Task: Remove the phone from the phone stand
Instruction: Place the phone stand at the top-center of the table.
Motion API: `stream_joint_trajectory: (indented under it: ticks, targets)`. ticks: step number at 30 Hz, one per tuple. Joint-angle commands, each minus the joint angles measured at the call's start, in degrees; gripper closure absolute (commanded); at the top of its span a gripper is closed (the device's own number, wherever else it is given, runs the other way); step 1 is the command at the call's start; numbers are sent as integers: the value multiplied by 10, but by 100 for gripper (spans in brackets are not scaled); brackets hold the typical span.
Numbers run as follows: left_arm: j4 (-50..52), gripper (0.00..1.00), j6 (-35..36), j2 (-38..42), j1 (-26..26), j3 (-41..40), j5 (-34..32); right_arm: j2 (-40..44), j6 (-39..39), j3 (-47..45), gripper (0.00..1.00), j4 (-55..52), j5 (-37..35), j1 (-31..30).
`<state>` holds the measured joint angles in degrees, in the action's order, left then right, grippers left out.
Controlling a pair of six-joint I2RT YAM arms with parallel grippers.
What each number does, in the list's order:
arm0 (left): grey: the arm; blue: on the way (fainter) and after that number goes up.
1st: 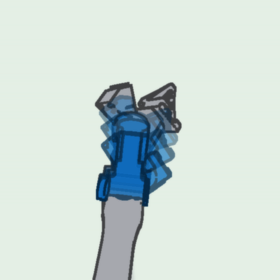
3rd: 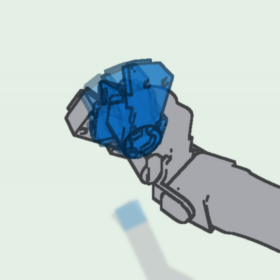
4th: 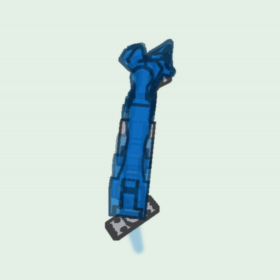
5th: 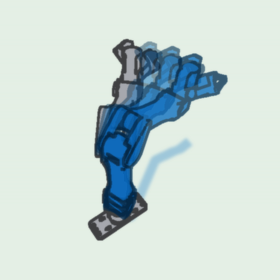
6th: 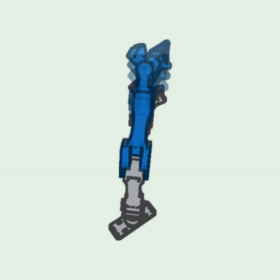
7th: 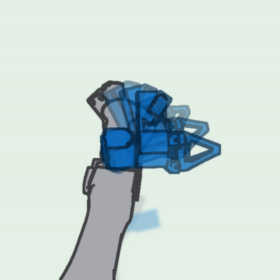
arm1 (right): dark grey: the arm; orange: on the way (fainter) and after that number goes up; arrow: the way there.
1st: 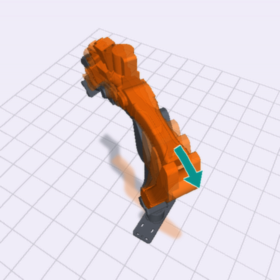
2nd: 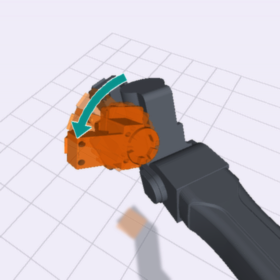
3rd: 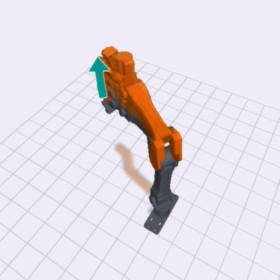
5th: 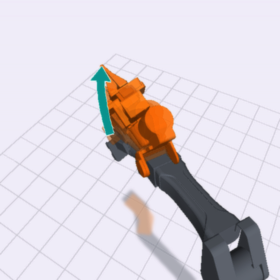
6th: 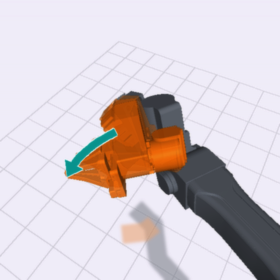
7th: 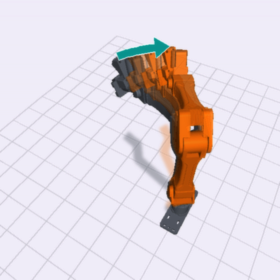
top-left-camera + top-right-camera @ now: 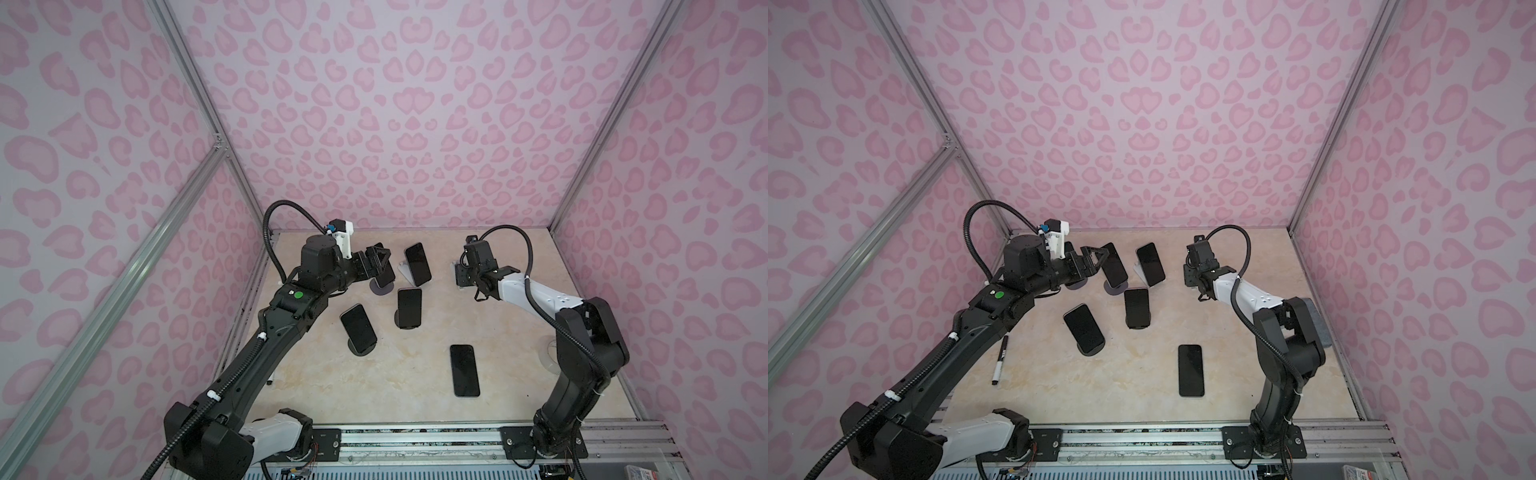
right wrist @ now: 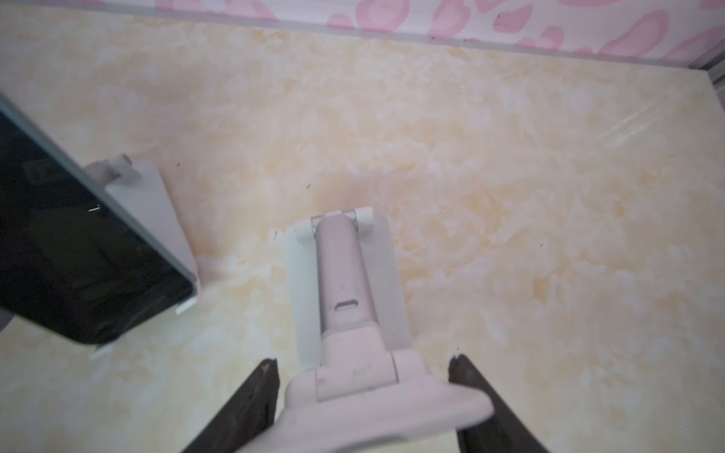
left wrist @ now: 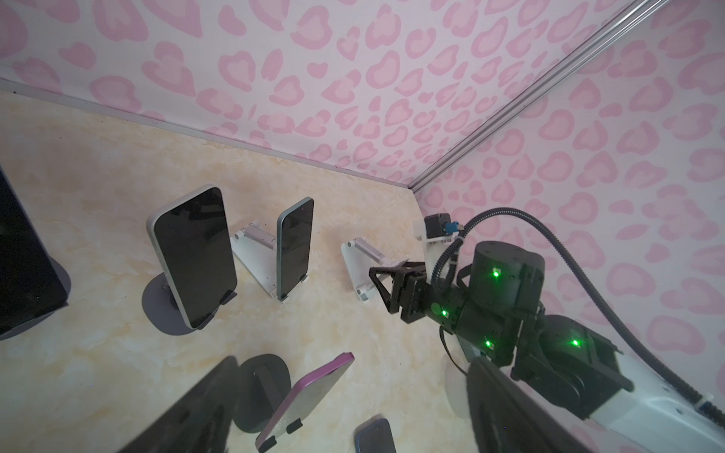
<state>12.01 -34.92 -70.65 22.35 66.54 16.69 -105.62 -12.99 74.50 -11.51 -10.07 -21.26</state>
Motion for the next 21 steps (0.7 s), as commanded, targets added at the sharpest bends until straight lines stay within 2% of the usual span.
stream_joint_trajectory:
  ticks: [1, 3, 5, 12, 21]
  targets:
    - [-11, 7, -2, -3, 0, 7, 9, -54, -36, 71, 42, -35, -23, 1]
    - [-11, 7, -2, -4, 0, 8, 9, -91, -63, 132, 43, -71, -44, 0]
    - [-11, 7, -2, -4, 0, 8, 10, -110, -95, 156, 43, -83, -52, 0]
    - [-11, 7, -7, -10, -2, 9, 18, -158, -161, 206, 43, -124, -88, -21]
    - [-12, 7, -8, -15, -3, 10, 26, -199, -197, 234, 39, -152, -112, -30]
